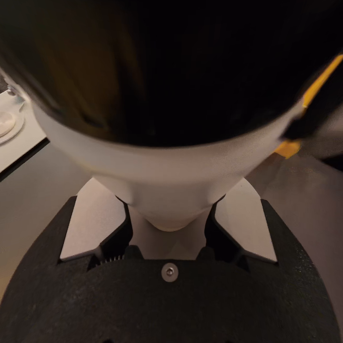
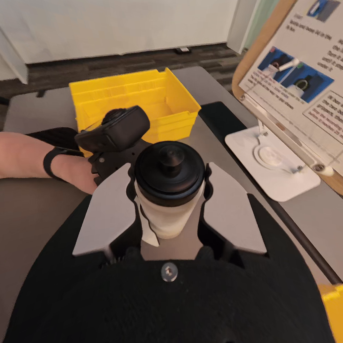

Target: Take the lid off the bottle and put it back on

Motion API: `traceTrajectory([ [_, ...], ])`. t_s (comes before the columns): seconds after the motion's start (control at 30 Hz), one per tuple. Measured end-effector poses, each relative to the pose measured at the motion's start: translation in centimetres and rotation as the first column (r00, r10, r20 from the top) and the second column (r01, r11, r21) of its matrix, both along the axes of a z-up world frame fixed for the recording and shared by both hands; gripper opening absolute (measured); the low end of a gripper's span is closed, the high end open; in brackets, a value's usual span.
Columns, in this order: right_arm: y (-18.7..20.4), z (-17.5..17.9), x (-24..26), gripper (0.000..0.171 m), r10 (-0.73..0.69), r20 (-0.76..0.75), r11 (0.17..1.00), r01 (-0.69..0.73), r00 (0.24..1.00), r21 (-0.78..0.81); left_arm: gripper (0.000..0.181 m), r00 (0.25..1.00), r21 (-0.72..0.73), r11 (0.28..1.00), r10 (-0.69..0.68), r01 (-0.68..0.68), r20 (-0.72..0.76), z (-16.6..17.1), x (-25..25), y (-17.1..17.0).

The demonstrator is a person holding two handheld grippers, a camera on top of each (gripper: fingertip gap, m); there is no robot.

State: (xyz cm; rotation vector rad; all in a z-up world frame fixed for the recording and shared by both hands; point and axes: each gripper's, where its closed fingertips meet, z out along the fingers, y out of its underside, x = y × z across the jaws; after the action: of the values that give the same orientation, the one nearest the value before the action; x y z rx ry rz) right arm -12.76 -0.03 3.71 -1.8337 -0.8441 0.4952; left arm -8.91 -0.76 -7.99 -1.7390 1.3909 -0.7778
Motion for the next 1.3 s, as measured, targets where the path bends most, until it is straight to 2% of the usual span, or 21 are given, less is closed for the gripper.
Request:
traceTrajectory([
  [0.1, -0.5, 0.2, -0.1, 0.074, 0.079, -0.033, 0.997, -0.079, 0.996, 0.002, 0.099, 0.999, 0.002, 0.999, -0.042, 0.042, 0.001, 0.0, 0.3, -0.6],
  [0.23, -0.5, 0.2, -0.3, 0.074, 0.083, -0.027, 0.996, -0.083, 0.996, 0.021, 0.099, 0.999, 0.003, 0.999, -0.049, 0.049, 0.003, 0.0, 0.2, -0.6],
  [0.5, 0.3, 0.3, -0.8, 0.075, -0.013, -0.061, 1.000, 0.014, 0.998, 0.016, 0.098, 1.000, -0.026, 1.000, 0.011, -0.010, 0.010, 0.1, -0.2, -0.1],
  [0.8, 0.6, 0.4, -0.8, 0.075, -0.081, -0.030, 0.995, 0.082, 0.996, 0.049, 0.096, 0.999, -0.025, 0.999, 0.035, -0.035, 0.009, 0.1, -0.3, 0.3],
  [1.03, -0.3, 0.0, -0.3, 0.076, 0.014, 0.058, 0.999, -0.017, 0.998, 0.045, 0.097, 1.000, 0.025, 1.000, -0.017, 0.018, -0.018, 0.0, 0.1, -0.4],
  [1.23, -0.3, -0.7, 0.0, 0.078, 0.036, 0.090, 0.999, -0.038, 0.995, 0.024, 0.099, 0.996, 0.005, 0.999, -0.047, 0.047, 0.075, 0.3, 0.8, -0.9],
  [1.3, -0.2, -0.7, 0.0, 0.078, 0.024, 0.089, 0.999, -0.026, 0.996, 0.019, 0.105, 0.994, -0.039, 0.999, -0.032, 0.036, 0.108, -0.1, 1.1, -1.0],
])
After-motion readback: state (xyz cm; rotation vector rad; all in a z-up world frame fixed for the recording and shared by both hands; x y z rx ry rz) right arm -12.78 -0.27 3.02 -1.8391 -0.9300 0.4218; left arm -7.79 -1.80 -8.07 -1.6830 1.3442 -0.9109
